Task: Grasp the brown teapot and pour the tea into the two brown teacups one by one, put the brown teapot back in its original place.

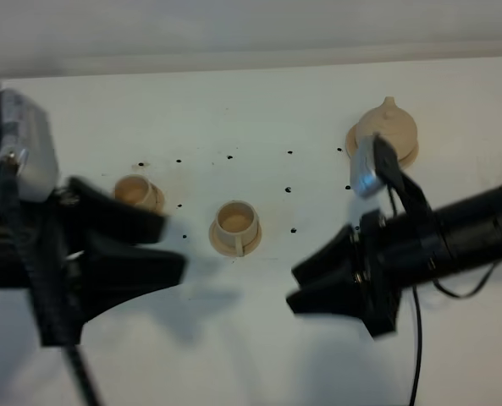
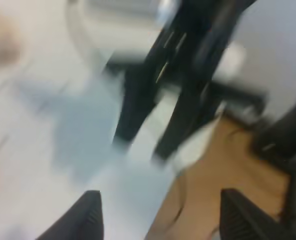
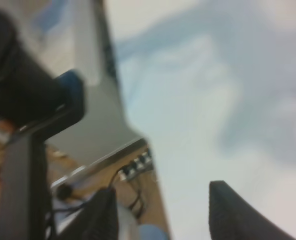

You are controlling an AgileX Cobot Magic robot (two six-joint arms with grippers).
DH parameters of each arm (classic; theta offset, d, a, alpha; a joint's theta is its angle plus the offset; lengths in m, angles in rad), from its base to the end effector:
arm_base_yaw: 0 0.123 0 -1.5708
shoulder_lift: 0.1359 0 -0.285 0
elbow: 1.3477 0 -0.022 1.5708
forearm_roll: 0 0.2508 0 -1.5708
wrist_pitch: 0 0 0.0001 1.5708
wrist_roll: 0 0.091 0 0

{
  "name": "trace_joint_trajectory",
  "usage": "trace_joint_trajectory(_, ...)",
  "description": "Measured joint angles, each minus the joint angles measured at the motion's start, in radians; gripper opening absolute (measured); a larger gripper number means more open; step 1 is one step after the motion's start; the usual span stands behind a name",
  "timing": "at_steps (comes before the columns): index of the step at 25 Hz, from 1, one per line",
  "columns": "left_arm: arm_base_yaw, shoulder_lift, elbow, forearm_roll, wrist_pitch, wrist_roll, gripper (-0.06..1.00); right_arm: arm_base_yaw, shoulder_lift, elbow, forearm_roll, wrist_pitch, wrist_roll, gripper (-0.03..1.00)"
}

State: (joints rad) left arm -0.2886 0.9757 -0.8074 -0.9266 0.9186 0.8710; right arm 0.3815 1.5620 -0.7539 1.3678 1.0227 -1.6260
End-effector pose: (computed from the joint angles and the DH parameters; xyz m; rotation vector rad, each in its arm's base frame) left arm 0.1531 -0.1058 0.3323 0.8663 2.0763 -0.8433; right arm 0.2169 0.1690 0.2137 -1.2307 1.9975 1.2369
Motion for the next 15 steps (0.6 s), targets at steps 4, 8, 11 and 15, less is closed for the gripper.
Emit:
trace_joint_trajectory(4,0.000,-0.098,0.000,0.373,0.015,-0.392,0.49,0.000,0.000,-0.063,-0.001,-0.071,0.098,0.41)
trace_joint_trajectory(8,0.000,-0.156,0.000,0.739,0.126,-0.748,0.49,0.000,0.000,-0.123,-0.011,-0.184,0.211,0.41)
trace_joint_trajectory(11,0.000,-0.201,0.012,0.938,0.219,-0.947,0.49,0.000,0.000,-0.164,-0.048,-0.261,0.293,0.41)
trace_joint_trajectory(15,0.000,-0.274,0.120,1.089,0.255,-1.086,0.49,0.000,0.000,-0.210,-0.103,-0.344,0.412,0.41)
